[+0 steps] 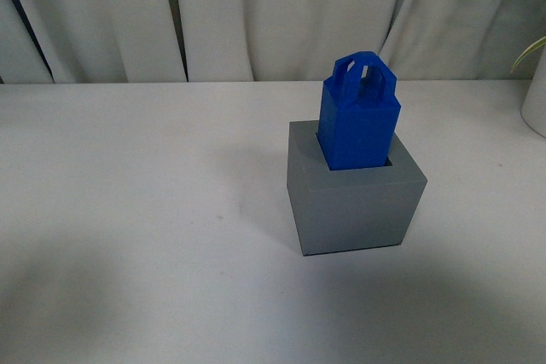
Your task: Insert blue part into gray base
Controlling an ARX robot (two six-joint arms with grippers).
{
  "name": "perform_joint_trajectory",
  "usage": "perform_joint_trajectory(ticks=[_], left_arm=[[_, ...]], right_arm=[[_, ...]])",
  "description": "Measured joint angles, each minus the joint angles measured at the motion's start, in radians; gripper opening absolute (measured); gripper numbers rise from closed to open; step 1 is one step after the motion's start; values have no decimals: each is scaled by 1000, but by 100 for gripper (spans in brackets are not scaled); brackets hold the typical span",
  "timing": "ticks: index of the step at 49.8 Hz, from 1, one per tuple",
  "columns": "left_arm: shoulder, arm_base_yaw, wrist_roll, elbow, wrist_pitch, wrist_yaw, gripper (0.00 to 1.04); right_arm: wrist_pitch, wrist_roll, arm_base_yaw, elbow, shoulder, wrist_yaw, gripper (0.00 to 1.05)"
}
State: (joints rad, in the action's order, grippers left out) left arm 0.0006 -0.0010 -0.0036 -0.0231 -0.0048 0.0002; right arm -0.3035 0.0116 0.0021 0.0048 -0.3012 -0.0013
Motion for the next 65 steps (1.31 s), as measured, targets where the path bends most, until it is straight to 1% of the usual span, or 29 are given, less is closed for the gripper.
perform_joint_trajectory(ticks=[27, 29, 31, 33, 49, 51, 55, 58, 59, 61, 65], left_arm=[[0, 0, 0, 0, 0, 0, 99], [0, 0, 0, 0, 0, 0, 99], [0, 0, 0, 0, 0, 0, 99], [0, 0, 0, 0, 0, 0, 99], [0, 0, 0, 0, 0, 0, 99], [0, 0, 0, 0, 0, 0, 99], [0, 0, 0, 0, 0, 0, 99], [0, 0, 0, 0, 0, 0, 99], [0, 0, 0, 0, 0, 0, 99], [0, 0, 0, 0, 0, 0, 99], [0, 0, 0, 0, 0, 0, 99]], right_arm=[[130, 0, 0, 0, 132, 0, 2], [179, 0, 0, 2, 171, 0, 2], [259, 0, 0, 1, 226, -2, 2], [291, 0, 0, 1, 258, -1, 2], [301, 1, 0, 1, 297, -1, 3], [301, 0, 0, 1, 297, -1, 11], [301, 0, 0, 1, 297, -1, 30], [301, 0, 0, 1, 297, -1, 41], [301, 0, 0, 1, 297, -1, 43], [301, 0, 0, 1, 297, -1, 53], [301, 0, 0, 1, 297, -1, 71]])
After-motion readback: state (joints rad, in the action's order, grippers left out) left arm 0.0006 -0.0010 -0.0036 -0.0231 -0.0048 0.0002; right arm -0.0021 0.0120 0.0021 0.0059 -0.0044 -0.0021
